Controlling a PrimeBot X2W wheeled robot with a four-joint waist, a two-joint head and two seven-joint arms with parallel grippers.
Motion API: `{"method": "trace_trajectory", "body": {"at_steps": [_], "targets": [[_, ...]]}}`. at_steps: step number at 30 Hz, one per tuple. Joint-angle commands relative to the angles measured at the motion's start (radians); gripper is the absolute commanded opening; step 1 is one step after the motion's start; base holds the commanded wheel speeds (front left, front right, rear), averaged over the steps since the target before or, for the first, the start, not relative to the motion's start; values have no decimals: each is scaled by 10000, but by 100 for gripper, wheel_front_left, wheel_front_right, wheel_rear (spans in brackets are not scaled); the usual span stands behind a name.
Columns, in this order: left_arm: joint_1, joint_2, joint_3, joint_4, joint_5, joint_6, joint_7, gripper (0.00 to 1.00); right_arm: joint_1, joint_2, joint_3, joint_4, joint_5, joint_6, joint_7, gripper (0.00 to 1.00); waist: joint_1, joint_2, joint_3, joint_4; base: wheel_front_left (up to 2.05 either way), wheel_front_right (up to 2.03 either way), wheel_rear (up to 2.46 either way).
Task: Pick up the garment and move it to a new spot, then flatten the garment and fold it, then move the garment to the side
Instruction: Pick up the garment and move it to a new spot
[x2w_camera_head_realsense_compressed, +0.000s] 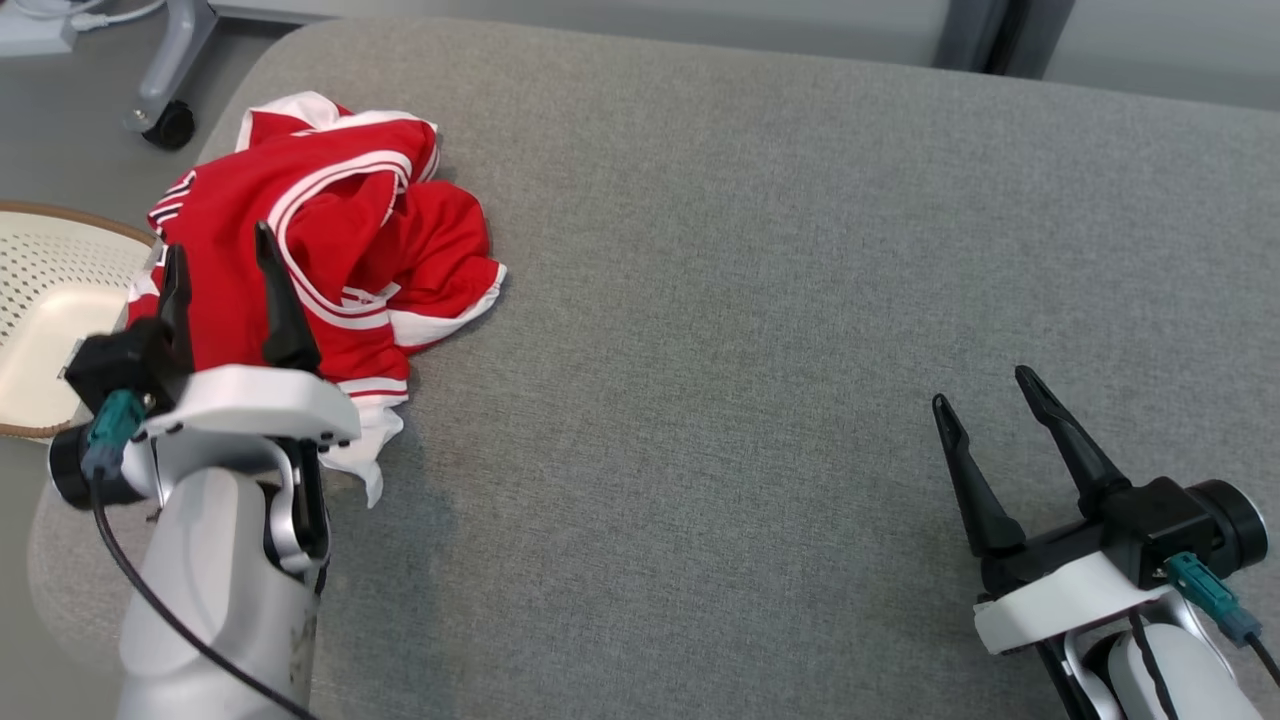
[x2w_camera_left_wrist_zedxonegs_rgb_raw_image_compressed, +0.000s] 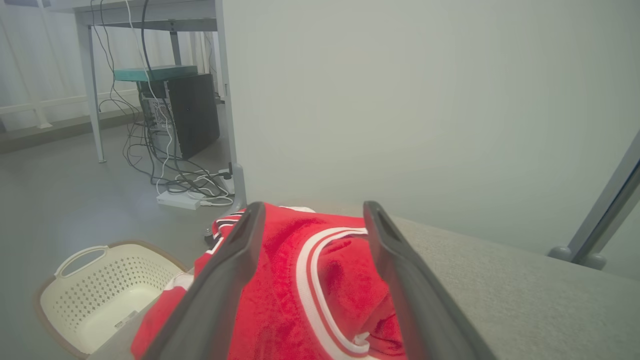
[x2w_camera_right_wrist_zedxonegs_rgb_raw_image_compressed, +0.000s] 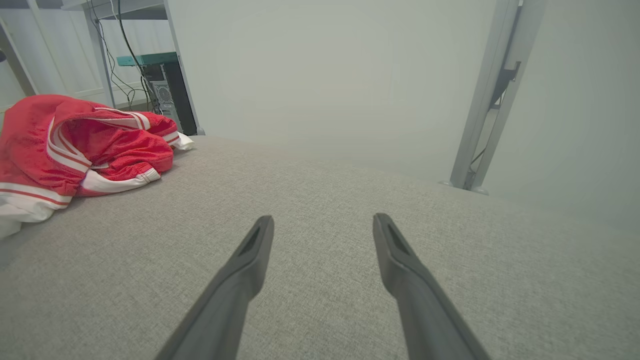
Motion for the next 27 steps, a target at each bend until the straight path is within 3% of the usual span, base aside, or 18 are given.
{"method": "trace_trajectory", "body": {"at_steps": [1, 8, 16, 20, 26, 27], "targets": [[-396, 34, 71, 293, 13, -82, -18, 100, -160, -133, 4, 3, 46, 19, -54, 100, -1, 0, 195, -30, 0, 0, 0], [-2245, 315, 6, 3192, 192, -258, 171, 100, -299, -395, 41, -30, 86, 18, -55, 100, -1, 0, 619, -44, 0, 0, 0], [-3920, 623, -170, 5805, 9, -607, 1720, 100, -508, -460, 281, 49, 167, 18, -54, 100, -1, 0, 769, -146, 0, 0, 0], [-4433, 757, -323, 6663, 7, -716, 2542, 100, -555, -439, 363, 109, 180, 18, -54, 100, -1, 0, 783, -222, 0, 0, 0], [-4715, 765, -523, 7336, -18, -1122, 2776, 100, -591, -394, 293, 170, 198, 18, -54, 100, -1, 0, 789, -327, 0, 0, 0], [-4758, 772, -528, 7382, -54, -1159, 2663, 0, -603, -373, 270, 167, 186, 18, -54, 100, -1, 0, 793, -338, 0, 0, 0]]}}
